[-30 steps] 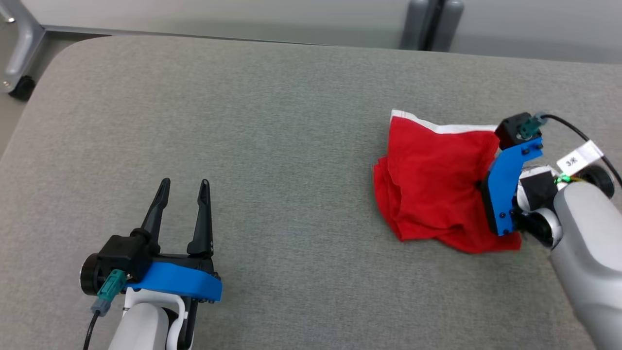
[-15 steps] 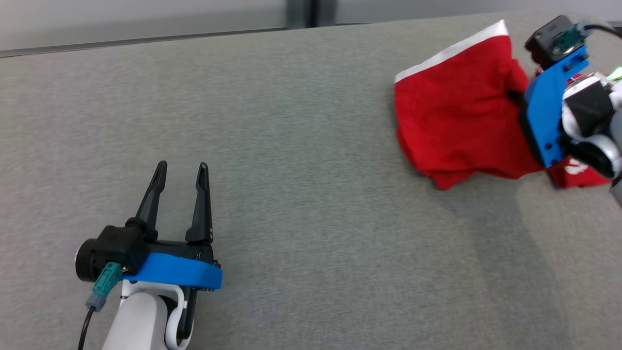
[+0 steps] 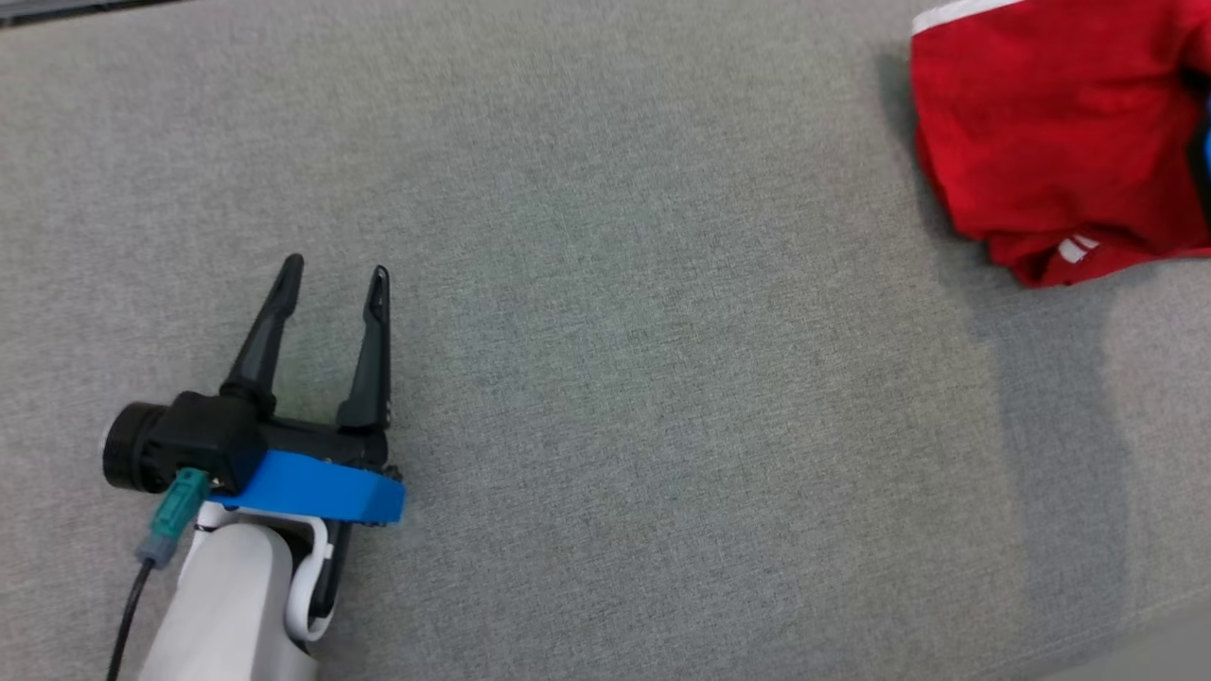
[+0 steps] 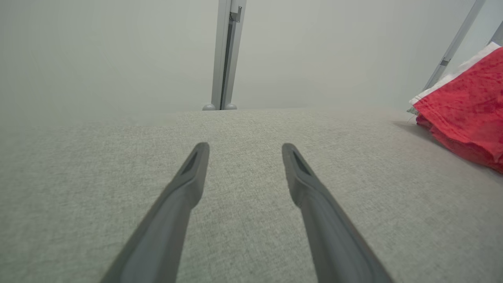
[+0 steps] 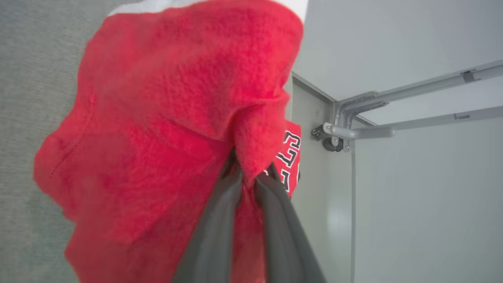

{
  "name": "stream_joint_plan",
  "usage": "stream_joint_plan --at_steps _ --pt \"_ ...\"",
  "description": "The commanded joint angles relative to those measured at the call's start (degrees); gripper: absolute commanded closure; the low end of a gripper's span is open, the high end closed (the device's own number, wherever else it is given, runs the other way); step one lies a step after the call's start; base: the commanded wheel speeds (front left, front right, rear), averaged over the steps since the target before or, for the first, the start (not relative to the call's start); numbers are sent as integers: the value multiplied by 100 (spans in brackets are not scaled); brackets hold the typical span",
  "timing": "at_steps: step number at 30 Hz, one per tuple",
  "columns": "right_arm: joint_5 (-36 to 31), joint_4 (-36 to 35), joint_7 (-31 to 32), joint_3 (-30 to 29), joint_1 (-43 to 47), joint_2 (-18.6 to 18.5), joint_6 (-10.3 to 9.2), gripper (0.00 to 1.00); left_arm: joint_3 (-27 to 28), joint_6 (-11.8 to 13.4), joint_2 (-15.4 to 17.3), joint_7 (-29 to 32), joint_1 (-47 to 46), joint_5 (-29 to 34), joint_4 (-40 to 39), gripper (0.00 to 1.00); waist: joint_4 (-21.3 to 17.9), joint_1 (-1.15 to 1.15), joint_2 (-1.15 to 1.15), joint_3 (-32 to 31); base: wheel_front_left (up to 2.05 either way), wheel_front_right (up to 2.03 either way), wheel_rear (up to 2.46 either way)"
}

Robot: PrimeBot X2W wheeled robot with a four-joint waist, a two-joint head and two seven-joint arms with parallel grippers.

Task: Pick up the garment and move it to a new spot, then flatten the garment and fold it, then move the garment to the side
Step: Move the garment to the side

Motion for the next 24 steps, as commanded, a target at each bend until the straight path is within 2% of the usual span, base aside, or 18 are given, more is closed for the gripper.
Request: stream_joint_plan --at_steps 1,7,13,14,15,24 --pt "-134 142 -145 -45 -113 -108 -4 100 11 -42 109 -15 -145 -2 -41 0 -4 -1 0 132 0 0 0" --pt "-699 813 -895 -375 -118 -183 -4 100 -27 -26 299 104 -238 20 -163 0 -59 -1 0 450 0 0 0" --pt "-1368 1491 -1622 -938 -110 191 -6 100 -1 17 460 230 -153 39 -302 0 -192 -1 0 509 0 0 0" --pt "-1498 1599 -1714 -1022 -96 284 -6 63 -12 18 469 247 -146 39 -317 0 -207 -1 0 489 0 0 0" --pt "-1612 1683 -1819 -1108 -88 378 -6 0 -16 19 472 262 -145 28 -328 0 -221 -1 0 456 0 0 0" --pt "-2436 2022 -2994 -1755 -17 956 -6 0 -152 34 381 231 -63 -36 -349 0 -148 -1 0 71 0 0 0"
